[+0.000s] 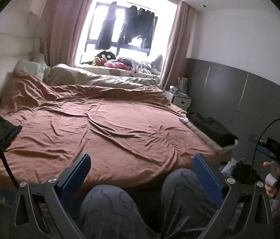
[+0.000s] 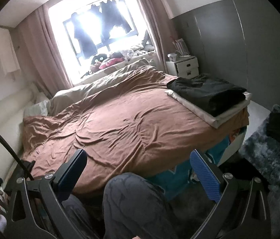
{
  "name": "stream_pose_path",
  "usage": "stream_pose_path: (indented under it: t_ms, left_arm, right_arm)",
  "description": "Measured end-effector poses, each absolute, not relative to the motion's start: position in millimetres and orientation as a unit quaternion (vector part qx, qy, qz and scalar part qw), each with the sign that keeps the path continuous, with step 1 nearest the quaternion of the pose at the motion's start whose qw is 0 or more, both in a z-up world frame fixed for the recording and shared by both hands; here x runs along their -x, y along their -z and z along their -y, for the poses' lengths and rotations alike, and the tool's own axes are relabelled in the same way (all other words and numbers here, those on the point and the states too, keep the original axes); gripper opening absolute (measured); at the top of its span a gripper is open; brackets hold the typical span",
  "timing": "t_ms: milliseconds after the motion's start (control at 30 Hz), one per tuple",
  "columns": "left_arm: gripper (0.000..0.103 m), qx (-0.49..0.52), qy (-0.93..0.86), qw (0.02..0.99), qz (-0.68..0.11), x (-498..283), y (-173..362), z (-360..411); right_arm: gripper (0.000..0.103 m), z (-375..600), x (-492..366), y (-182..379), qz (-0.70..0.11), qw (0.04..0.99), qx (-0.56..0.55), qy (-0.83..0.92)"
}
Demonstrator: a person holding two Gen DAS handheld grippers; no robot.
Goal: Fold large clothes
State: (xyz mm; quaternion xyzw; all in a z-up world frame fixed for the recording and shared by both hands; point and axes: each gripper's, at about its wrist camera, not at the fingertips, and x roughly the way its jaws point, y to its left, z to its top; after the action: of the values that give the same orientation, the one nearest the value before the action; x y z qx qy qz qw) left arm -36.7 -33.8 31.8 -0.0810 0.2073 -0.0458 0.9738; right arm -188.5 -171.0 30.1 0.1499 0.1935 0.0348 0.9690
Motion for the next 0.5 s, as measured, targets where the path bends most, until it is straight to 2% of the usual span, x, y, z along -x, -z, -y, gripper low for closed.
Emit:
stream_pose_path:
  t_ms: [500]
  left_arm:
    - [0.103, 0.071, 0.033, 0.976, -0.204, 44, -30, 35]
  right_arm:
    - [0.103, 133, 183, -24, -0.196, 0.973, -0.115, -0.05]
